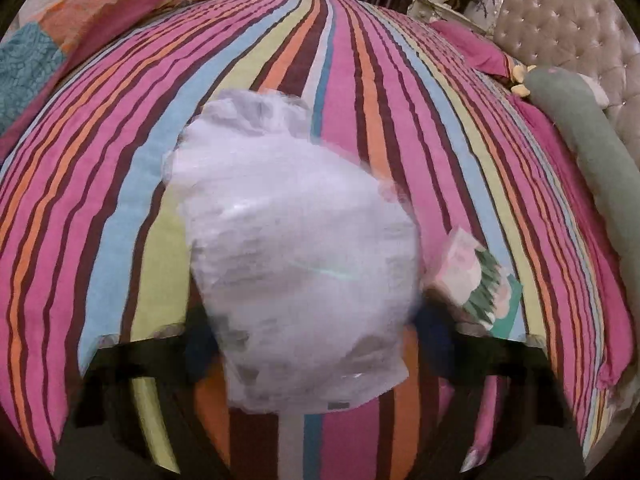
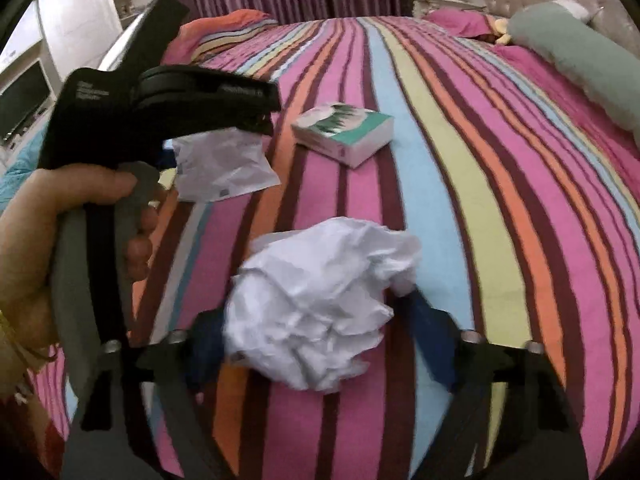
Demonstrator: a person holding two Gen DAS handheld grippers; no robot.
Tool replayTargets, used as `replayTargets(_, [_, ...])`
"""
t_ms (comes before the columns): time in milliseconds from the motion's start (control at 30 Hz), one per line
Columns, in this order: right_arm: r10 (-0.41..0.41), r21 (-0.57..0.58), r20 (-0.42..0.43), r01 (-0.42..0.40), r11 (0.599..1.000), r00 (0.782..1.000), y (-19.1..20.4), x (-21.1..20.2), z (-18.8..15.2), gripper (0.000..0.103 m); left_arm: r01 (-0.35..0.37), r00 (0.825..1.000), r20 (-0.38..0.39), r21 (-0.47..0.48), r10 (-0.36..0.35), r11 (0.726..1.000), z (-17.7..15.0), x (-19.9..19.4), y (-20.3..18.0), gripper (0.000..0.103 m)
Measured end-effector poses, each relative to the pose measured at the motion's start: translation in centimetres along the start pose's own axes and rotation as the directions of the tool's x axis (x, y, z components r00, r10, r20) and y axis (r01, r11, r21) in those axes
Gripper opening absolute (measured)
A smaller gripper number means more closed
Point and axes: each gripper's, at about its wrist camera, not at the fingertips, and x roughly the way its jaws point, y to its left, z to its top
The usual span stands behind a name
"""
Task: Collect trash
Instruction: 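Grasp a white printed bag with the left tool while the right grasps crumpled paper, then carry the bag and crumpled paper over the wastebasket and open both tools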
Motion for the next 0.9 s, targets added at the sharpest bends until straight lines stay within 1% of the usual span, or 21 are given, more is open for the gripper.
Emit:
replayTargets(33, [0.002, -0.004, 0.0, -0.002, 1.0, 1.0, 0.2, -0.1, 0.0, 0.06, 0.005, 1.0, -0.003, 0.007, -0.005, 1.0, 0.0, -0.1, 0.1, 0.07])
replayTargets(100, [0.005, -0.012, 0.001, -0.005, 1.0, 1.0, 0.5, -0.4, 0.0, 0.057, 0.013, 1.0, -0.006, 0.013, -0.013, 1.0, 0.0, -0.3, 0.3, 0.068])
replayTargets(233, [0.024, -0.007, 0.0, -0.024, 1.0, 1.0, 0.8, -1.1, -0.2, 0.056, 0.04, 0.999, 0.001, -0.001, -0.04, 0.999, -0.6, -1.7, 1.1, 0.067])
replayTargets(300, [0.029, 0.005, 0.009, -0.029, 1.0, 1.0, 0.8, -1.8, -0.3, 0.055, 0.039, 0.999, 0.014, -0.001, -0.039, 0.999, -0.8, -2.6, 1.4, 0.067])
replayTargets(467, [0.024, 0.028, 0.034, -0.025, 0.999, 0.999, 0.7, -3.8, -0.5, 0.055, 0.057, 0.997, 0.05, 0.001, -0.057, 0.998, -1.8, -5.9, 2.4, 0.067])
replayTargets(600, [0.012, 0.052, 0.036, -0.014, 0.999, 0.999, 0.5, -5.0, -1.0, 0.055, 0.04, 0.997, 0.069, 0.035, -0.043, 0.999, -3.2, -8.5, 3.3, 0.067])
replayTargets(700, [0.0, 0.073, 0.041, -0.004, 0.997, 0.999, 0.4, -5.8, -1.5, 0.055, 0.041, 0.997, 0.071, 0.03, -0.043, 0.999, -4.4, -10.1, 4.4, 0.067])
replayTargets(900, [0.006, 0.103, 0.055, -0.012, 0.995, 0.998, 0.3, -7.6, -2.4, 0.055, 0.05, 0.994, 0.095, 0.038, -0.053, 0.998, -7.2, -13.6, 5.9, 0.067])
